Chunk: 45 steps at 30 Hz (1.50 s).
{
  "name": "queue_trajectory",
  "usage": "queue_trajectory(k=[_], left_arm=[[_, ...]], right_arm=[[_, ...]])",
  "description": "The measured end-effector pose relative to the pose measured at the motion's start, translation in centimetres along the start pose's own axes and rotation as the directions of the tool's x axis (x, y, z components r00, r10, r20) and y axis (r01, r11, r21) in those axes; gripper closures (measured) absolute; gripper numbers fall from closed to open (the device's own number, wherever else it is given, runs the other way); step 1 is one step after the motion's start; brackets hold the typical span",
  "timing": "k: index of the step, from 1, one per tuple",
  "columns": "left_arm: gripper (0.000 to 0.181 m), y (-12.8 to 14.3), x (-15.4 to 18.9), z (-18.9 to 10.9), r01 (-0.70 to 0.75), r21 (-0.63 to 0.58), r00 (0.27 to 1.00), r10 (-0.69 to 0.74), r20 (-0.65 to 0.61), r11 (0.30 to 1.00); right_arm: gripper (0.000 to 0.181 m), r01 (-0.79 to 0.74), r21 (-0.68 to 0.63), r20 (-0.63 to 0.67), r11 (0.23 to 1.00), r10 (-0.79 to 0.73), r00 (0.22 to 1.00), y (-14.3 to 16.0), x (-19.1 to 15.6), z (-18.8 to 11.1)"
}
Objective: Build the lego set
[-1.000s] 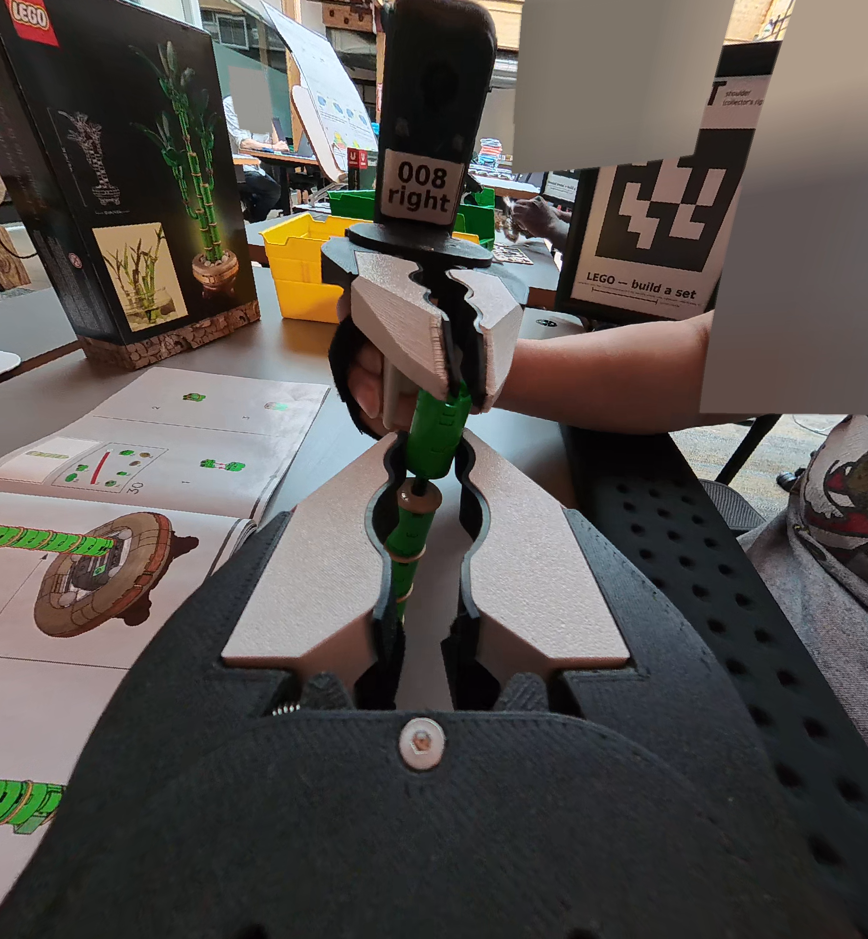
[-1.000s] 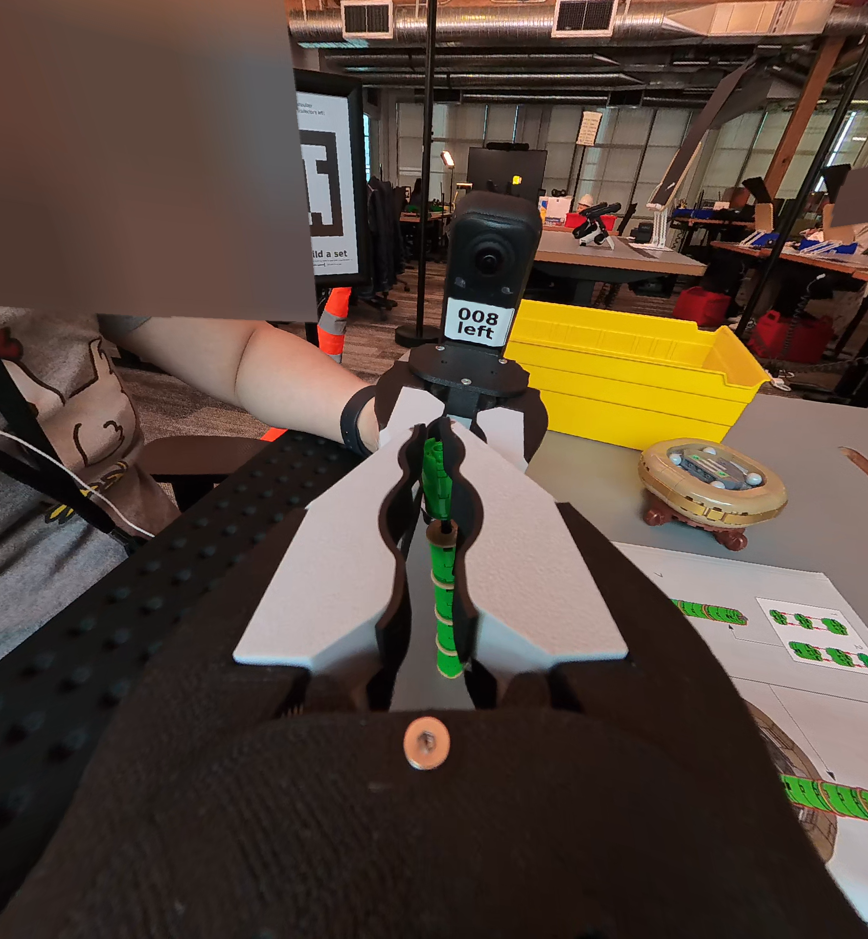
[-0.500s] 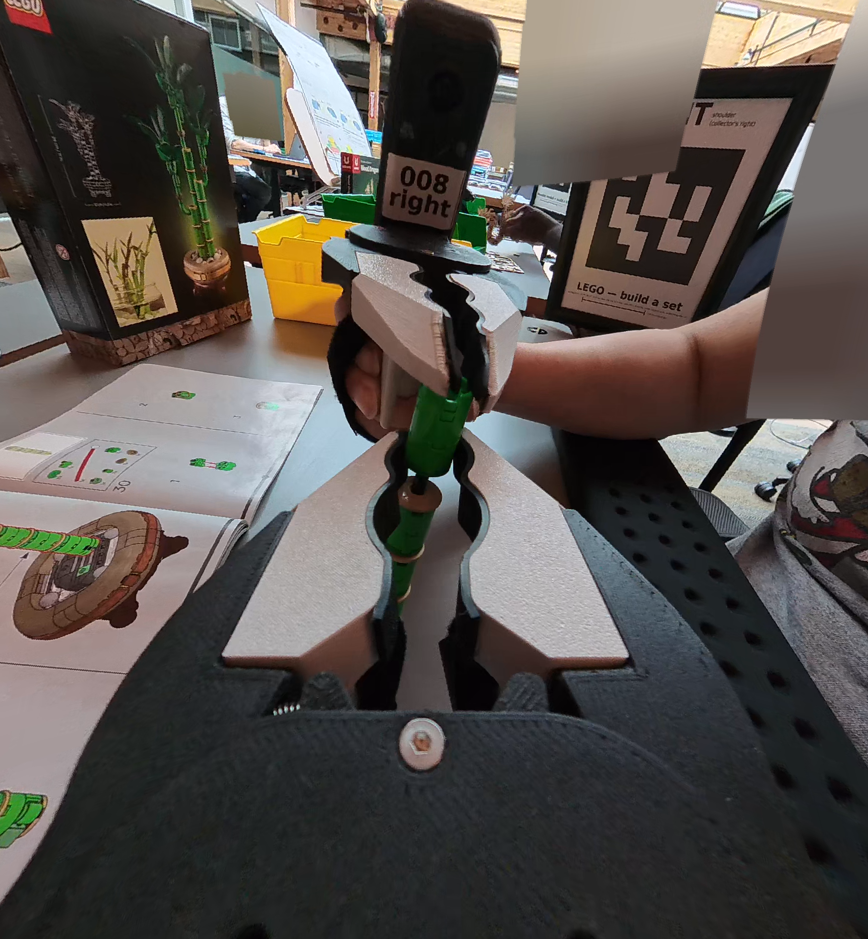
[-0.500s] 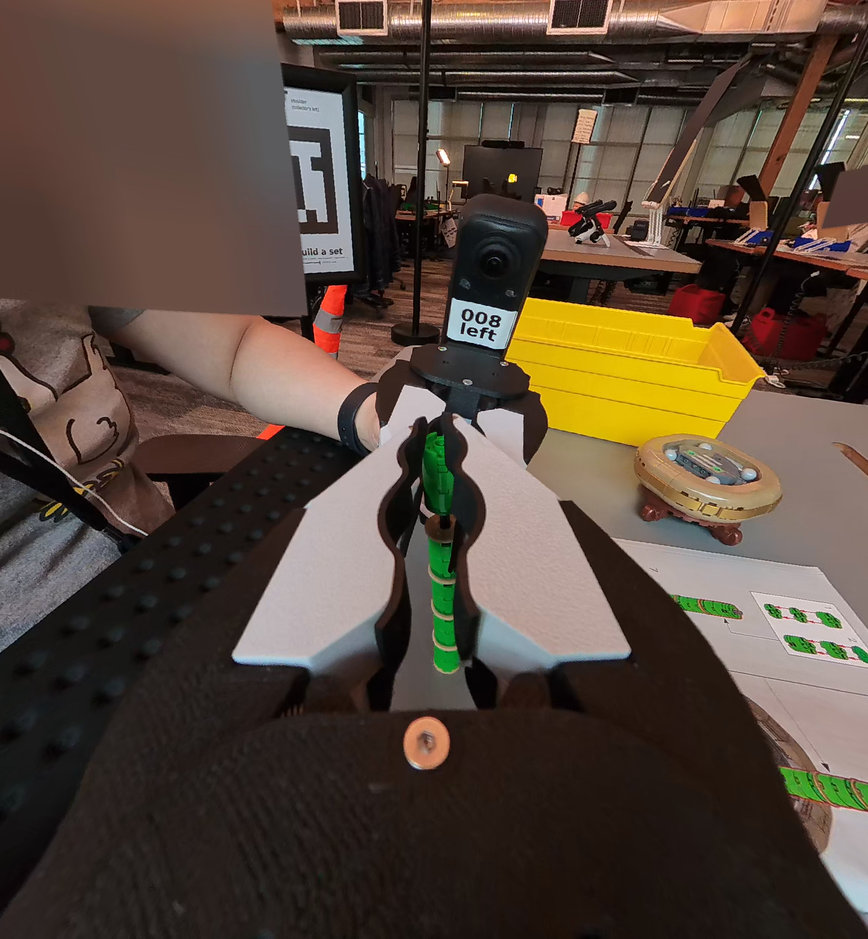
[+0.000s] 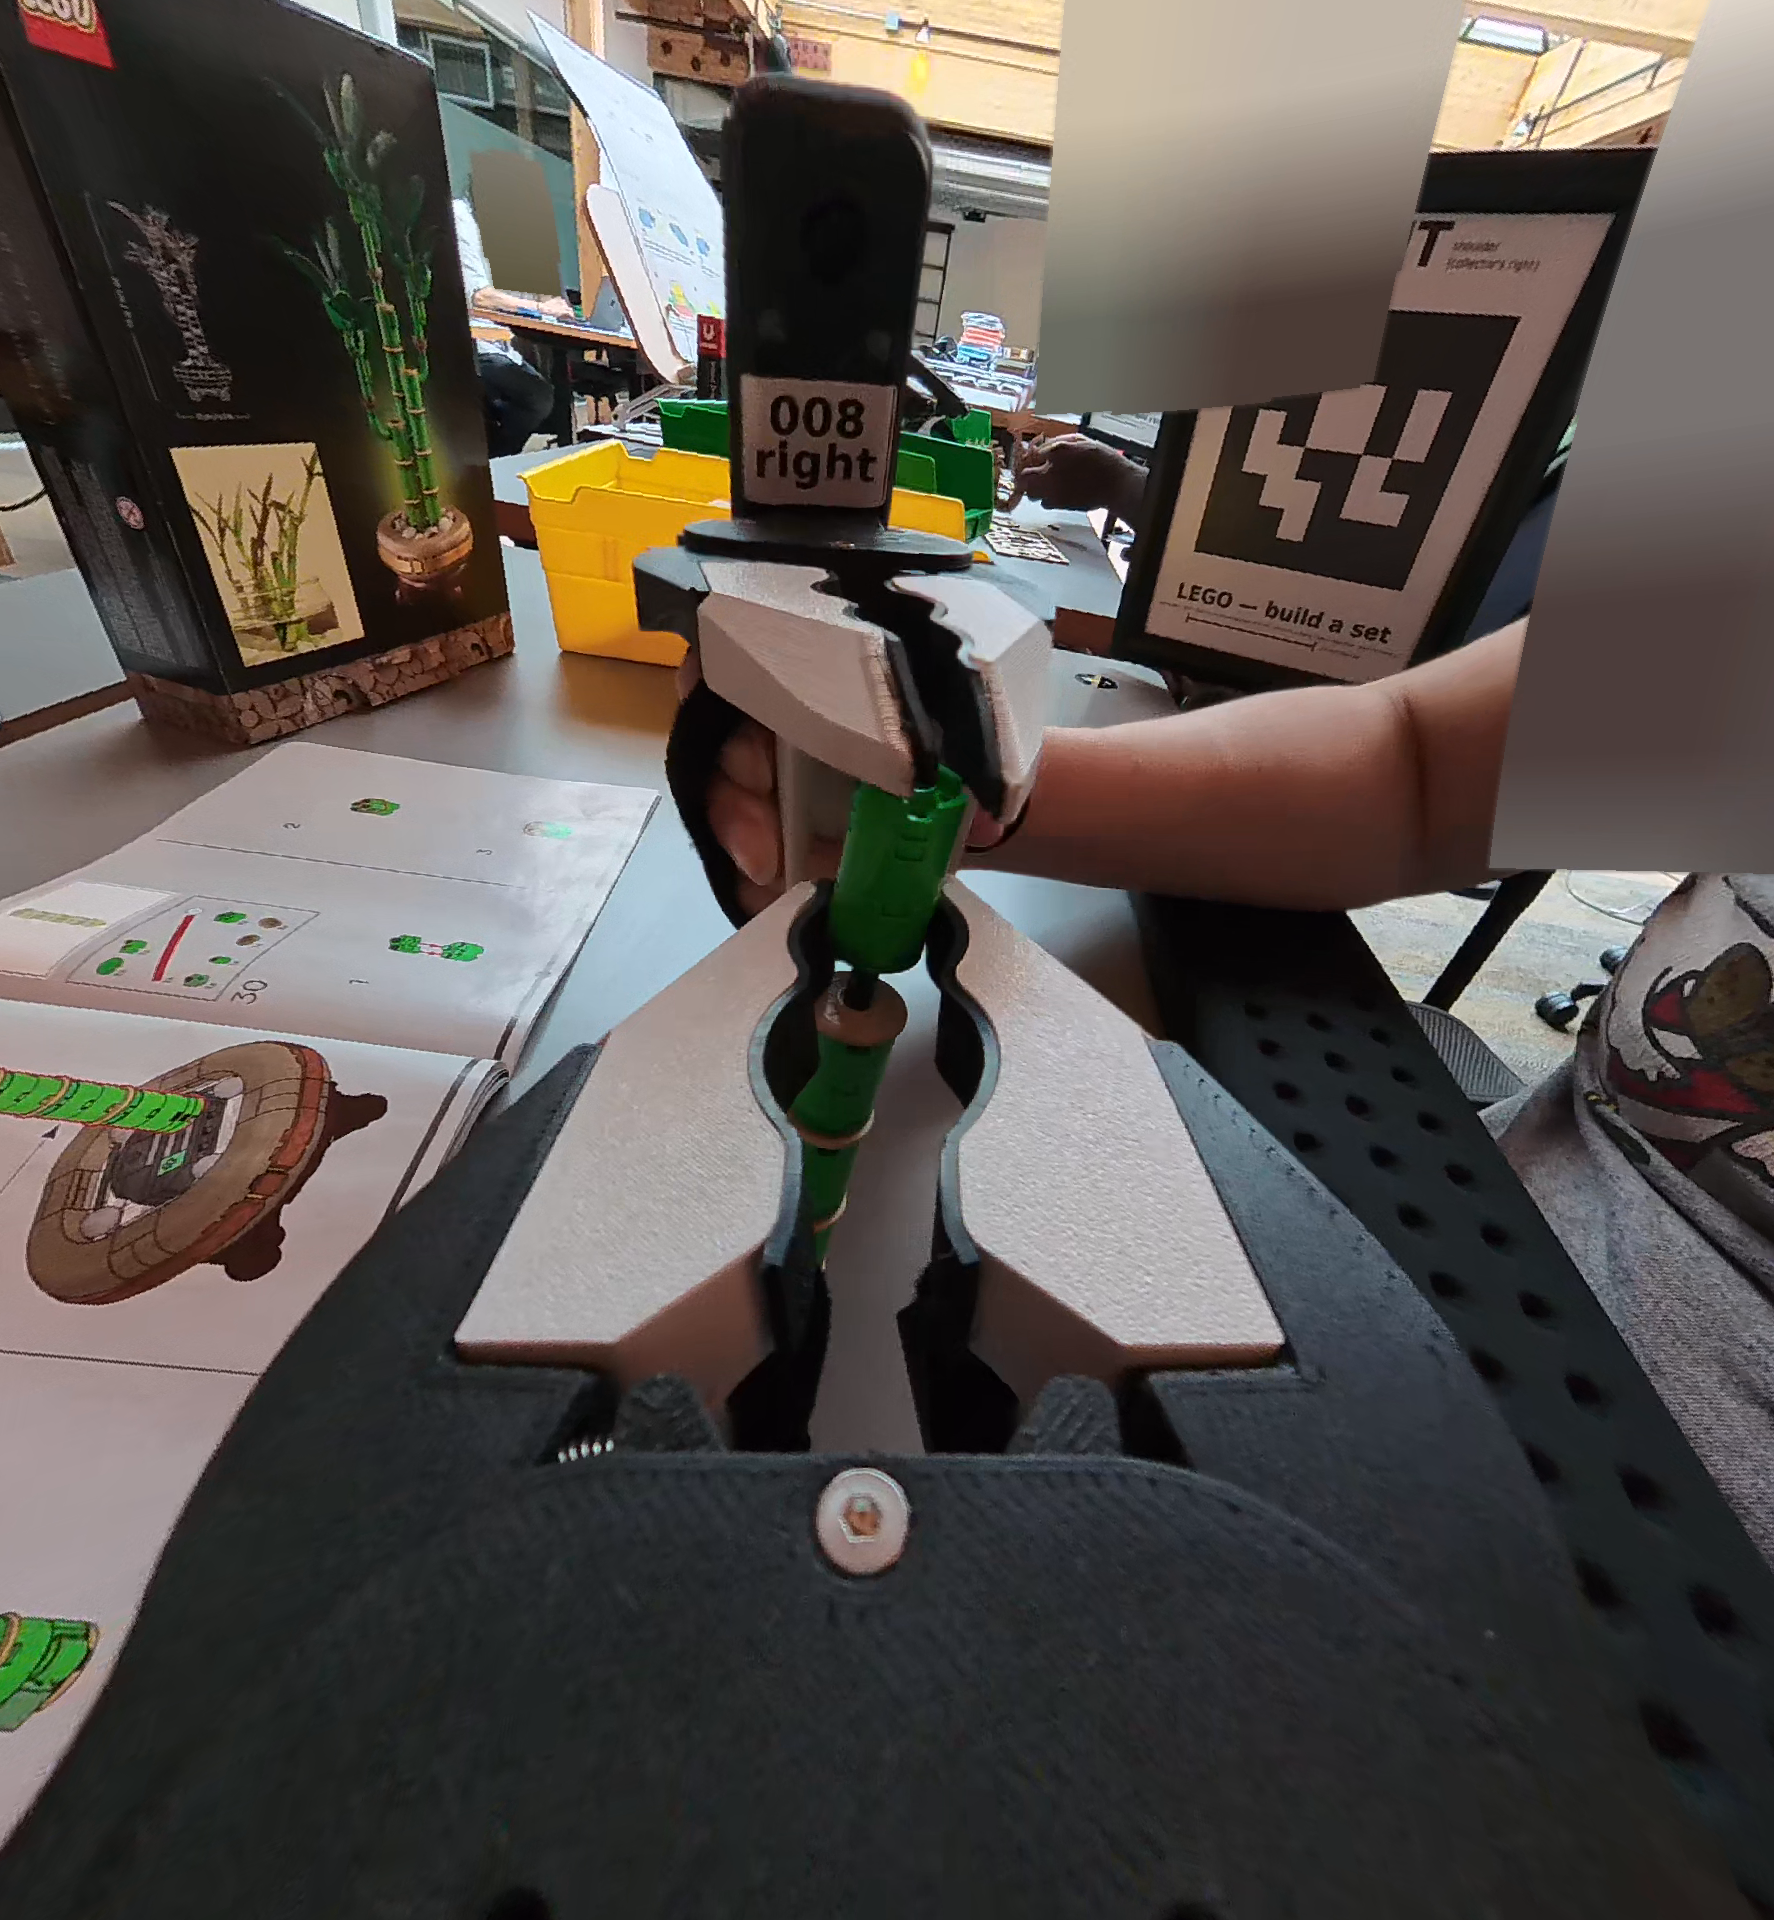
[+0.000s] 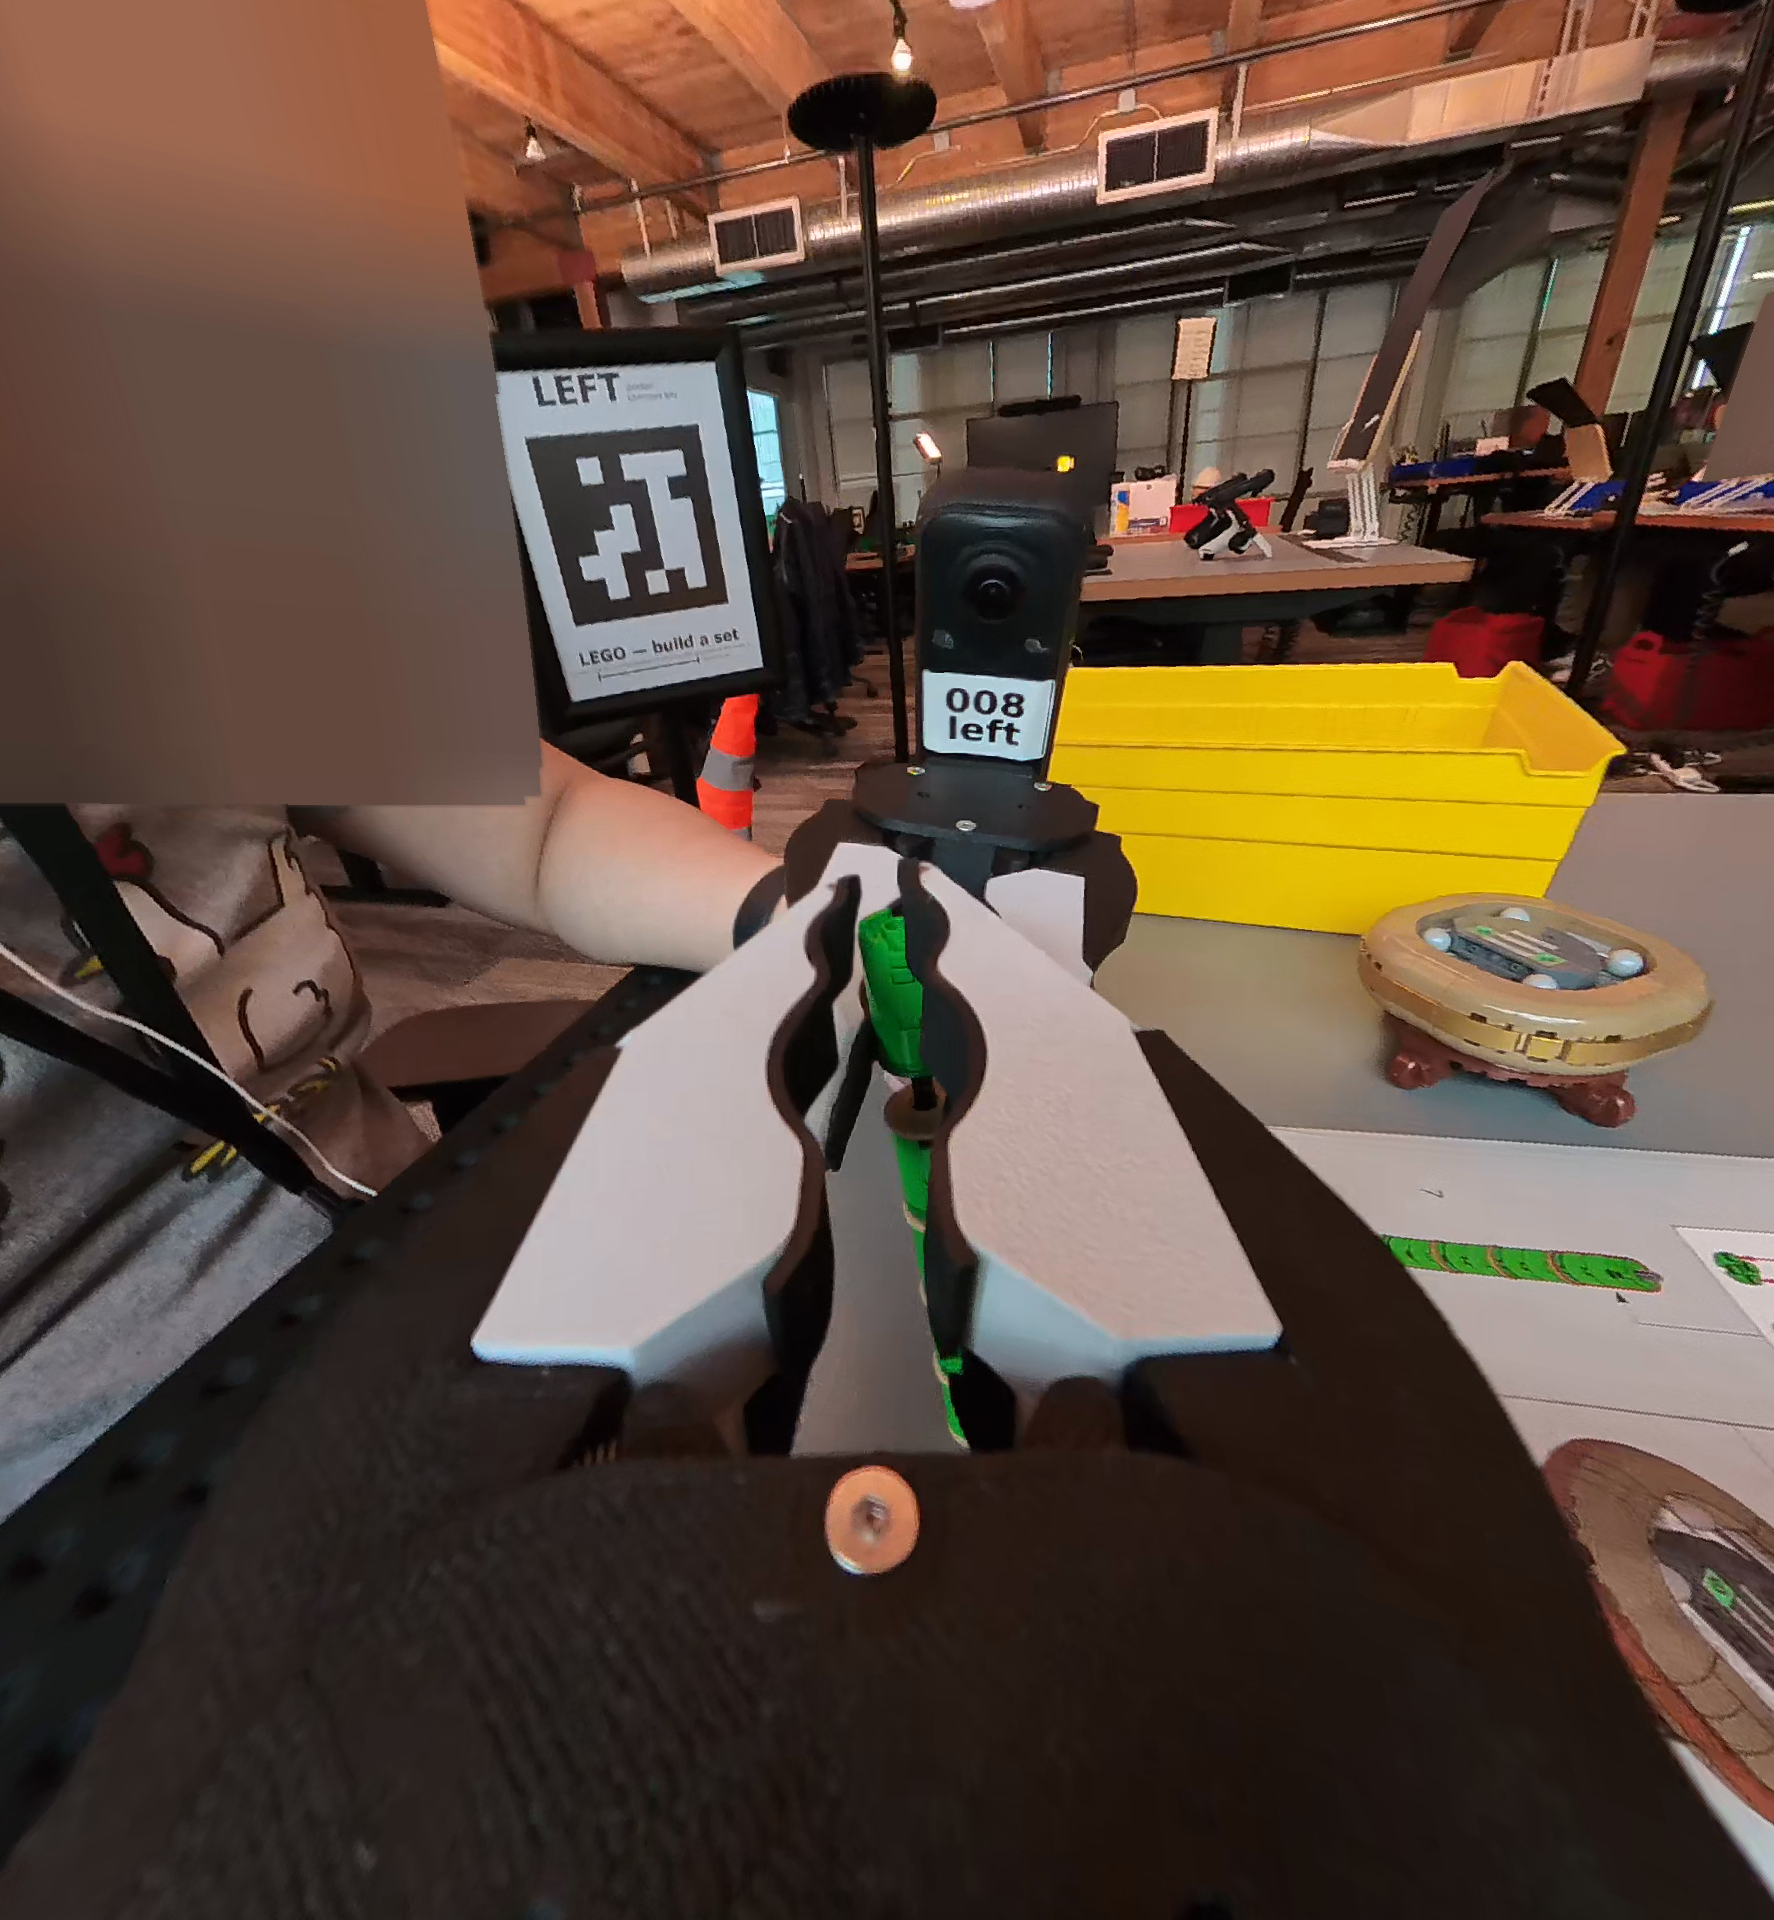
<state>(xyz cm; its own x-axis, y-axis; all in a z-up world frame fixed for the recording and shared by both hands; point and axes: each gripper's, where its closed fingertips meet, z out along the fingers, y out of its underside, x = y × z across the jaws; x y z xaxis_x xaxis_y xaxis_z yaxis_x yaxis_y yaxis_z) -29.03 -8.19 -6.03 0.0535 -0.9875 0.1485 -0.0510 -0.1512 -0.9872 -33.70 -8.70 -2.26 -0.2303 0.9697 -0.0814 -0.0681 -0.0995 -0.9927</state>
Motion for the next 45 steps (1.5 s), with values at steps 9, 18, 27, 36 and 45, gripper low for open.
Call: queue_trajectory(k=[9, 18, 27, 36, 45], left_arm=[[0.165, 0.1, 0.1, 0.0, -0.044, -0.013, 0.999, 0.044, 0.019, 0.999], [0.165, 0.3, 1.0, 0.2, -0.119, -0.030, 0.992, 0.120, 0.025, 0.992], [0.165, 0.5, 1.3, 0.3, -0.133, -0.036, 0.991, 0.133, 0.015, 0.991], [0.166, 0.5, 1.0, 0.4, -0.130, -0.038, 0.991, 0.131, 0.025, 0.991], [0.166, 0.4, 0.8, 0.4, -0.113, -0.037, 0.993, 0.114, 0.032, 0.993]], right_arm=[[0.170, 0.056, -0.052, -0.084, 0.997, -0.060, 0.995, -2.2, 0.1, -1.6], [0.146, 0.365, -0.165, -0.074, 0.916, -0.380, 0.922, -0.7, -1.3, -0.8], [0.154, 0.286, -0.243, -0.051, 0.927, -0.307, 0.950, 1.1, -1.2, -0.5], [0.166, 0.225, -0.244, -0.025, 0.943, -0.238, 0.971, 1.4, -1.1, -0.7], [0.168, 0.160, -0.451, -0.012, 0.878, -0.185, 0.983, -1.0, -1.2, -1.5]])
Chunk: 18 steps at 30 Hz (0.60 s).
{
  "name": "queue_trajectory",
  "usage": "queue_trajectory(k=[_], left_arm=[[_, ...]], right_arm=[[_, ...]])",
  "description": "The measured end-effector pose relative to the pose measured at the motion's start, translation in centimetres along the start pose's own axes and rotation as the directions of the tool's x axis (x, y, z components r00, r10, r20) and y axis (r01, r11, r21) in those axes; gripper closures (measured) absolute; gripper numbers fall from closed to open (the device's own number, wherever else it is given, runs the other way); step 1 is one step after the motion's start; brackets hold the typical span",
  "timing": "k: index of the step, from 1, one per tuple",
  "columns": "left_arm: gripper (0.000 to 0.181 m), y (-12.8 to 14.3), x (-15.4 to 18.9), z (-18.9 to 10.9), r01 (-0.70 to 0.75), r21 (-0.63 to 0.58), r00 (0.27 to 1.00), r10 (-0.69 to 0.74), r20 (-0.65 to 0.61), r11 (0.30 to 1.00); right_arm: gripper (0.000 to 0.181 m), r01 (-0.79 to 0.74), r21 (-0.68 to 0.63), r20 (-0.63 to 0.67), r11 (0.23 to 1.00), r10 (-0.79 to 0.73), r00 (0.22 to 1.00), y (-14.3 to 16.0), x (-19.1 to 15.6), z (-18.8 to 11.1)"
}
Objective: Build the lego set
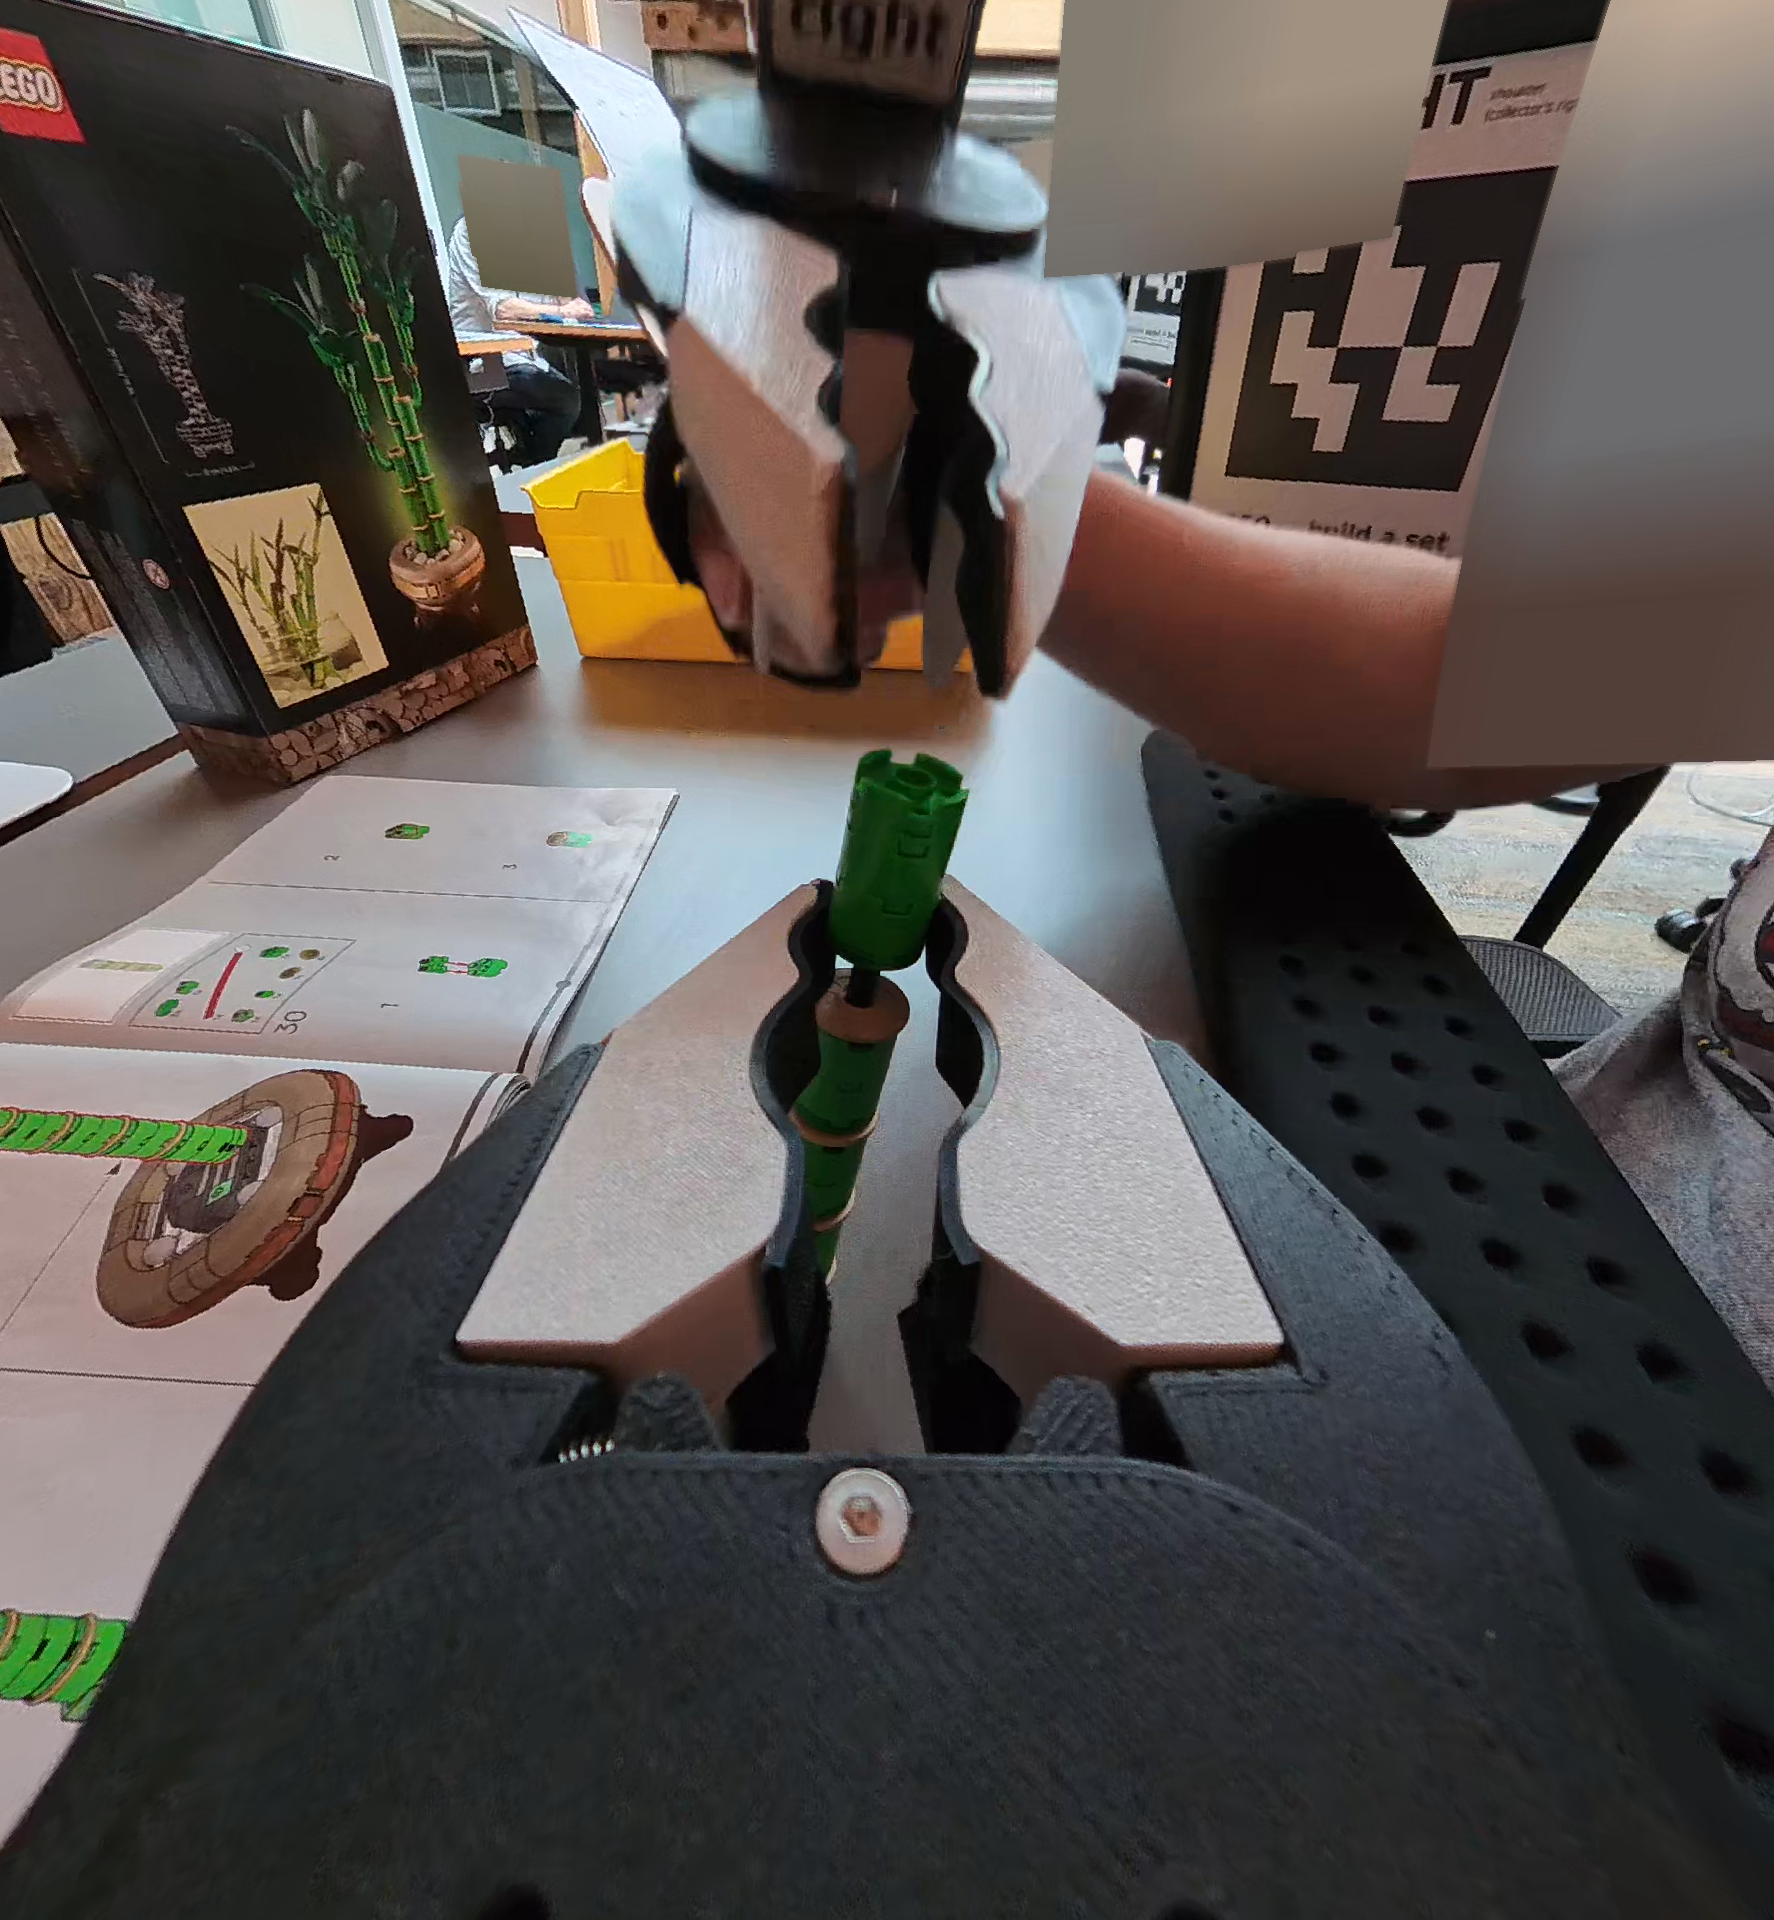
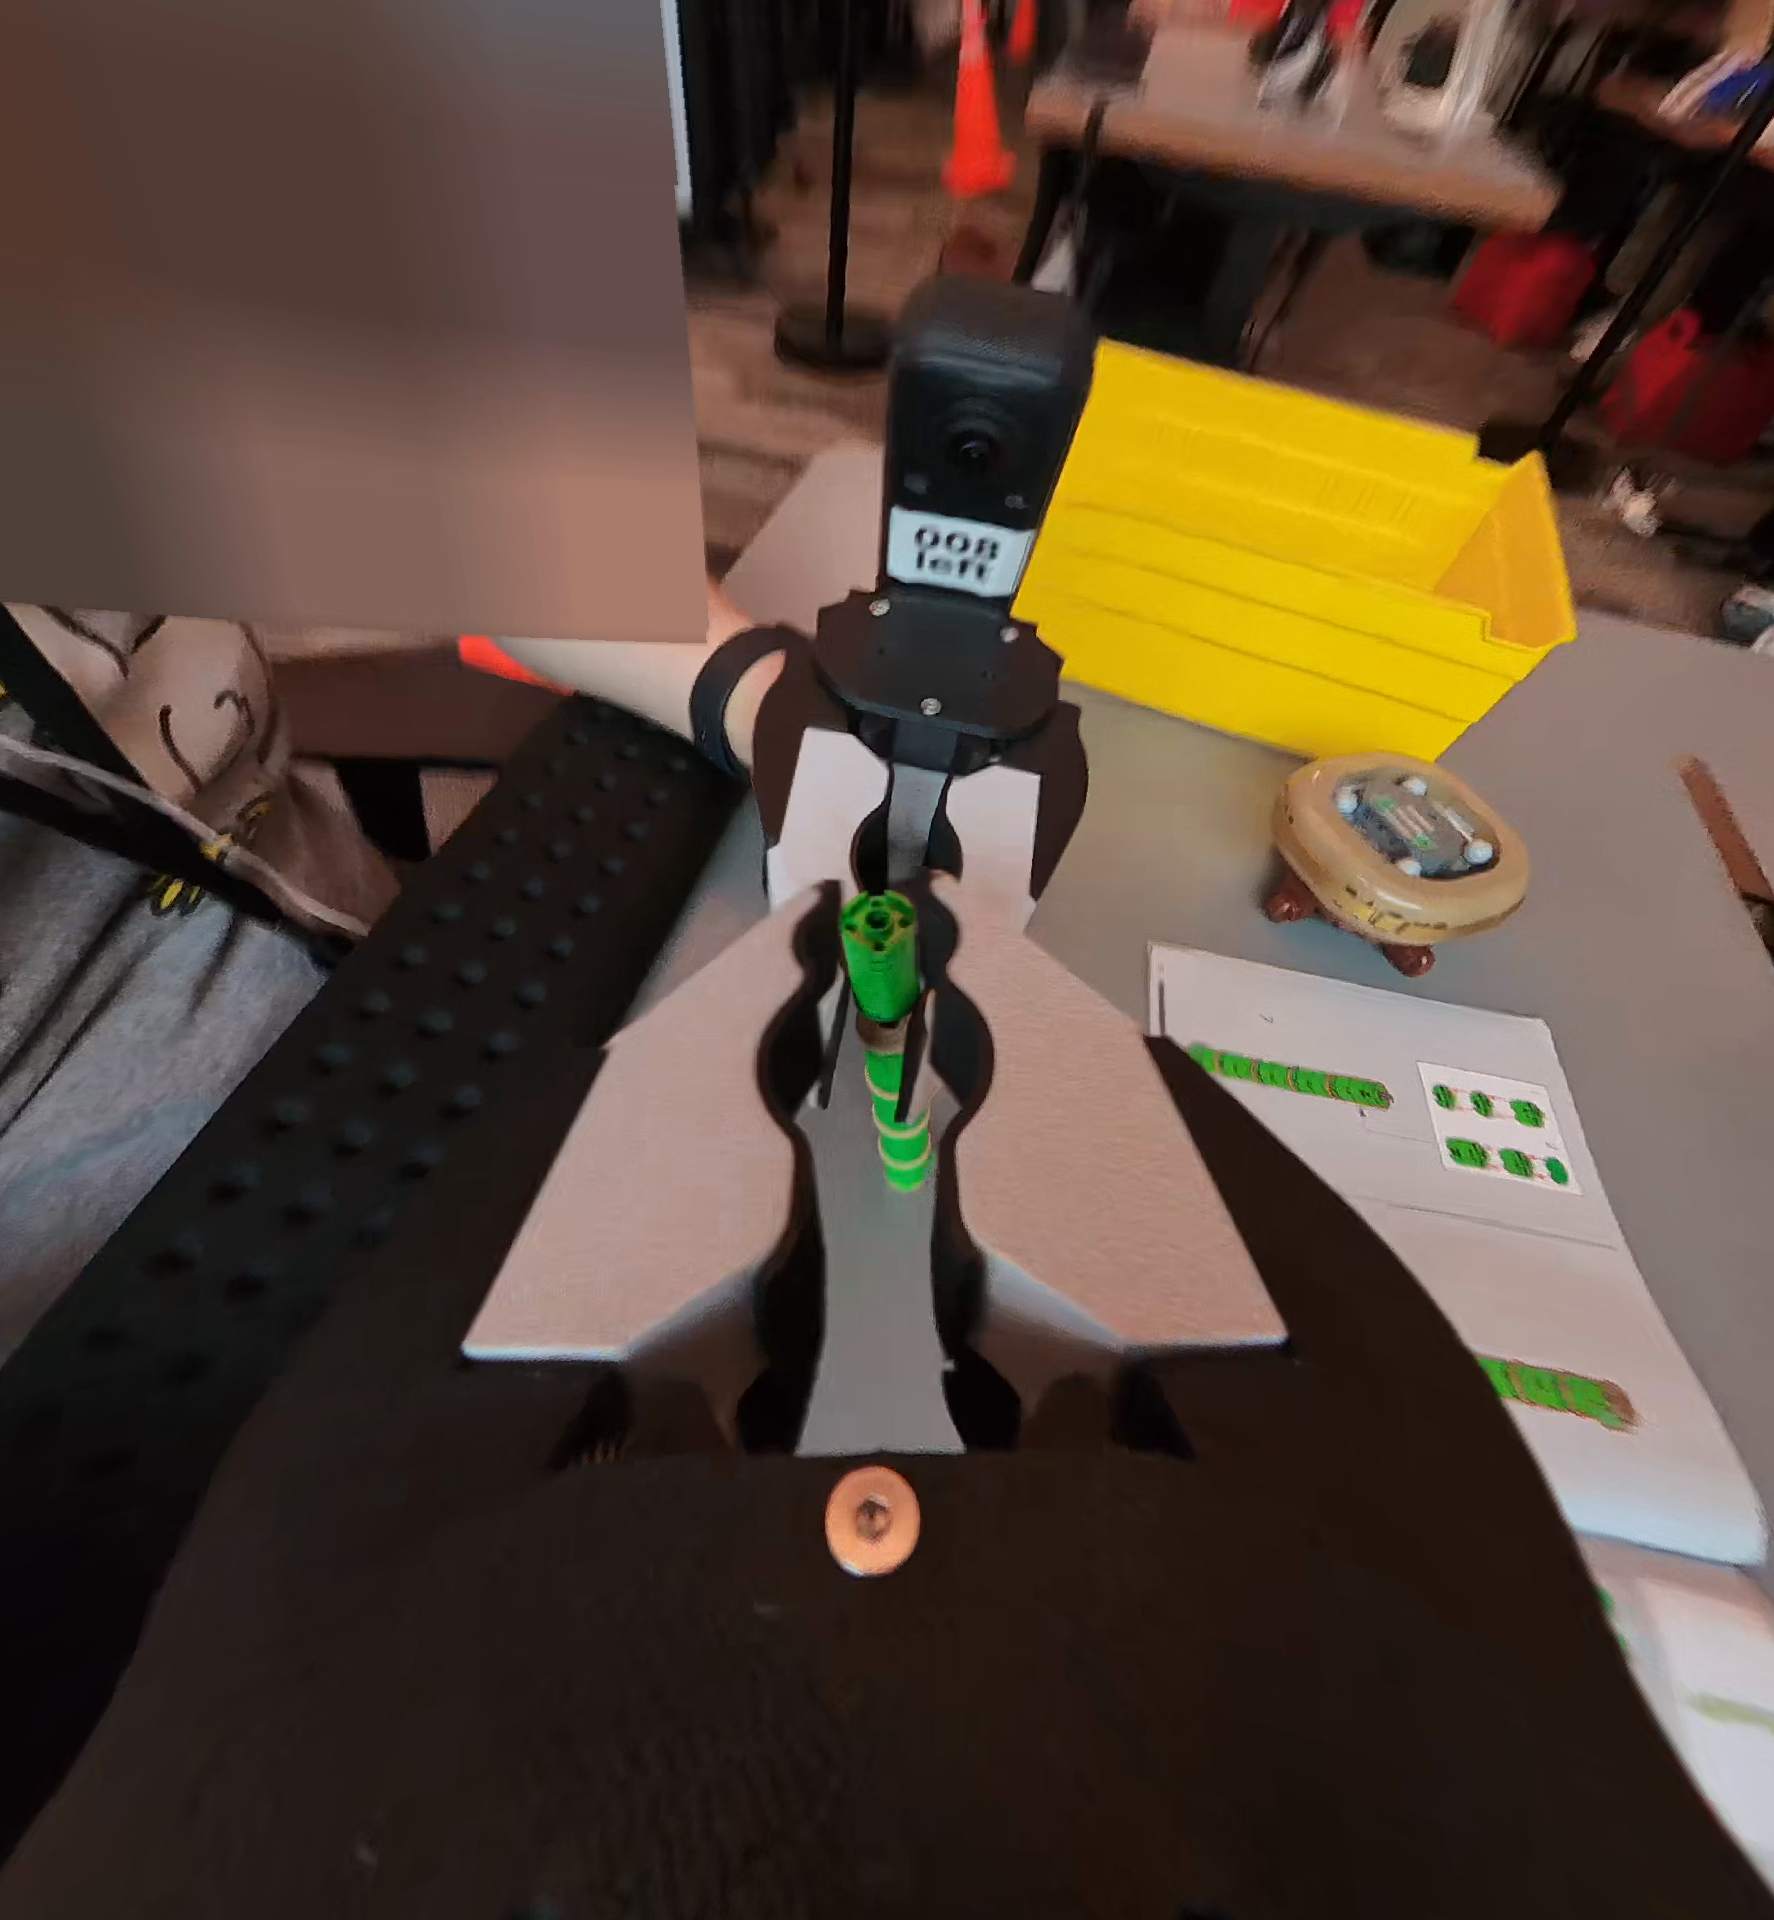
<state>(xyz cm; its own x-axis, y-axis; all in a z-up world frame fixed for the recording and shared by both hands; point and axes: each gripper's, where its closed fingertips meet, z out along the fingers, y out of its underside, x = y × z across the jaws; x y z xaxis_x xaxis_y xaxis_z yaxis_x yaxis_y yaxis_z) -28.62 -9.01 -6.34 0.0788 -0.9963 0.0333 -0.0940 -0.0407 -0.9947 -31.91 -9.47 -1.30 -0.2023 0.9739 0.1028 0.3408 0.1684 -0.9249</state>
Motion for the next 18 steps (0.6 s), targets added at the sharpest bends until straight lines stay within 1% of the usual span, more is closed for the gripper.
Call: queue_trajectory(k=[1, 3, 5, 7, 9, 11, 15, 18], left_arm=[[0.166, 0.0, 0.0, 0.0, 0.002, -0.001, 1.000, -0.002, 0.002, 1.000], [0.166, 0.0, -0.1, 0.0, -0.001, -0.006, 1.000, 0.001, 0.009, 1.000], [0.166, 0.0, -0.1, 0.0, -0.005, -0.011, 1.000, 0.005, 0.010, 1.000], [0.166, 0.1, -0.1, 0.0, -0.003, -0.015, 1.000, 0.004, 0.010, 1.000], [0.166, 0.1, -0.1, 0.0, -0.002, -0.016, 1.000, 0.002, 0.011, 1.000], [0.166, 0.1, 0.0, 0.1, 0.001, -0.015, 1.000, -0.001, 0.007, 1.000], [0.166, 0.1, 0.2, 0.2, -0.001, -0.019, 1.000, 0.001, -0.002, 1.000], [0.166, 0.1, 0.3, 0.2, -0.002, -0.021, 1.000, 0.002, -0.007, 1.000]], right_arm=[[0.176, 0.021, -0.084, 0.024, 0.996, -0.019, 1.000, -0.1, -0.2, -0.1], [0.176, 0.073, -0.253, 0.059, 0.965, -0.059, 0.996, -0.2, -0.6, 0.1], [0.174, 0.132, -0.415, 0.089, 0.900, -0.104, 0.991, 0.3, -0.6, 0.3], [0.175, 0.187, -0.519, 0.124, 0.834, -0.143, 0.982, 0.7, -0.6, 0.5], [0.176, 0.219, -0.583, 0.141, 0.782, -0.168, 0.976, 1.1, -0.4, 0.6], [0.176, 0.259, -0.619, 0.147, 0.741, -0.214, 0.966, 1.4, 0.0, 0.7], [0.174, 0.282, -0.655, 0.173, 0.701, -0.224, 0.959, 1.7, -0.2, 0.8], [0.173, 0.281, -0.672, 0.176, 0.685, -0.221, 0.959, 1.7, -0.3, 0.7]])
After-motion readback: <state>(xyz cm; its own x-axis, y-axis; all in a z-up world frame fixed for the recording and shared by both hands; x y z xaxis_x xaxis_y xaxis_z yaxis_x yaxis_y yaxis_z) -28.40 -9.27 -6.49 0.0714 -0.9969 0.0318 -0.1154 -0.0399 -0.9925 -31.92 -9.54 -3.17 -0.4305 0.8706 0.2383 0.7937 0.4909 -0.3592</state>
